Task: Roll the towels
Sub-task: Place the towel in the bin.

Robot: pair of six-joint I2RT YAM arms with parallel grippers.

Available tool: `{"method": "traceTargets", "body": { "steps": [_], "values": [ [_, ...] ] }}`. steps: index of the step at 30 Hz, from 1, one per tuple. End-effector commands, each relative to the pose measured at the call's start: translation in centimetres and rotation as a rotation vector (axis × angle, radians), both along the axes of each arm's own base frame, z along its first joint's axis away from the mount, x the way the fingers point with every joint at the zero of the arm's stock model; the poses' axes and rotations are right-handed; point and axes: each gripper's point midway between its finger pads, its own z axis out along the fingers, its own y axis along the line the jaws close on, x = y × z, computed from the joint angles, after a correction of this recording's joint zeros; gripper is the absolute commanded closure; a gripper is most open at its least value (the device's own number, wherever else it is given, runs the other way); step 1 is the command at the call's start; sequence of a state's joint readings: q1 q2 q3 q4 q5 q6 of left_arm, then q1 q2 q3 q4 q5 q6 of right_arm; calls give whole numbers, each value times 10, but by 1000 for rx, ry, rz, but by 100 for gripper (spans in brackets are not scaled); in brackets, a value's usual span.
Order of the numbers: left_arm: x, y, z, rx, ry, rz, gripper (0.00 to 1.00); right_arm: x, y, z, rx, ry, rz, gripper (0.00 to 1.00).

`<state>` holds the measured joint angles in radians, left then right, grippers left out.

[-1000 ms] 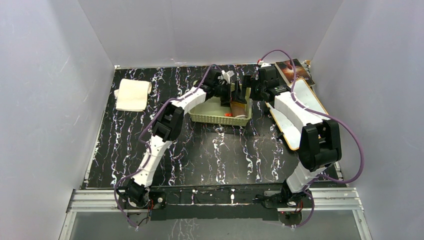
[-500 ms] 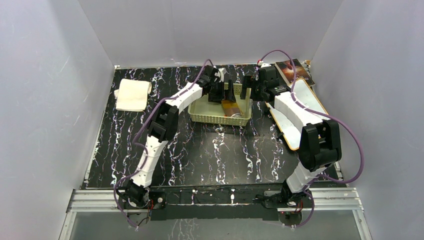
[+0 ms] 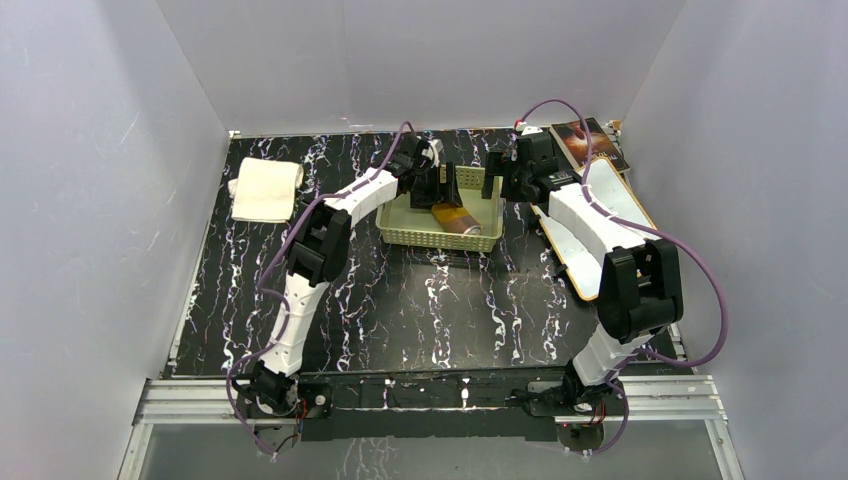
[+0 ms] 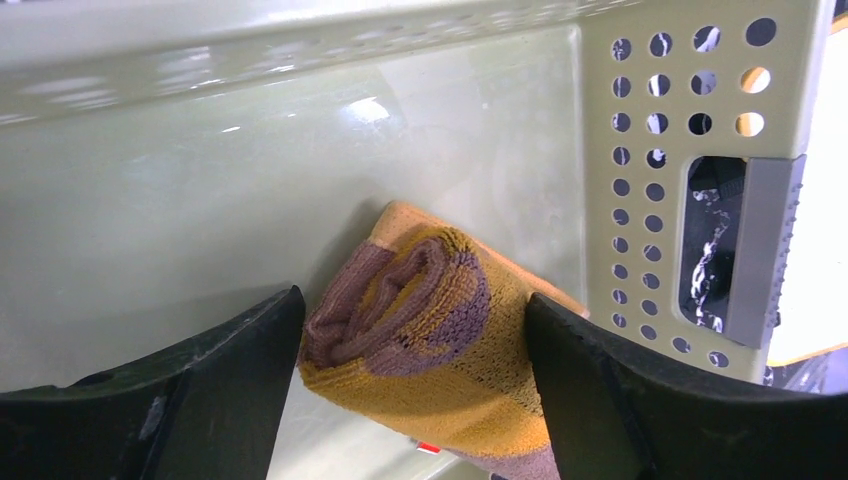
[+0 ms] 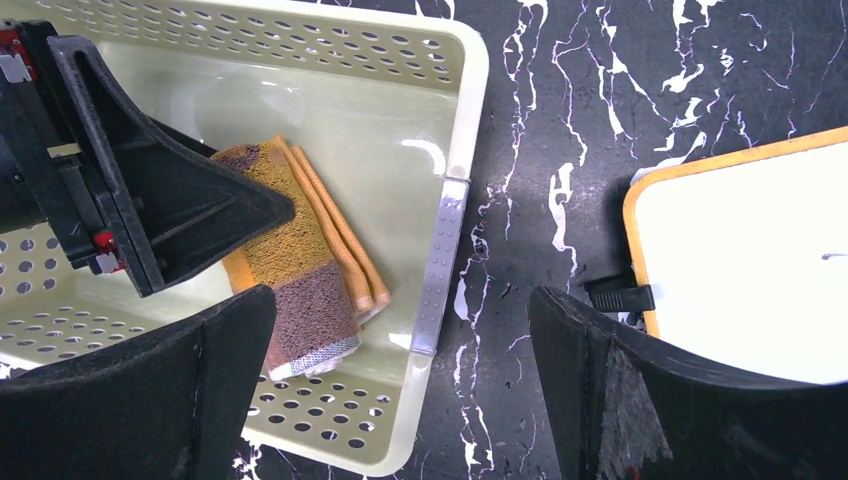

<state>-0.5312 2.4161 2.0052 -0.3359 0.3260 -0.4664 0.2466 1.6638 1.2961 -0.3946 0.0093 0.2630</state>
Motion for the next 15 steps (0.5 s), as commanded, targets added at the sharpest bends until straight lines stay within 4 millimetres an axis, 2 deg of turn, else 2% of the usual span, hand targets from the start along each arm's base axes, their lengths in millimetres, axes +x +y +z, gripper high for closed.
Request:
{"method": "traceTargets", "body": {
  "steps": [1,4,12,15],
  "values": [
    [-11,-4,3,-53,50,-18,24,10,-6,38,-4,-102,-20,2],
    [-5,-17,9,-108,37,-49,28,9,-8,36,-6,-100,-24,2],
    [15,-57,30,-254,-18,-115,29,9,-8,29,-5,-90,-26,2],
    [18,-71,42,-296,-47,-147,21,9,-8,28,-3,-89,-25,2]
  ]
}}
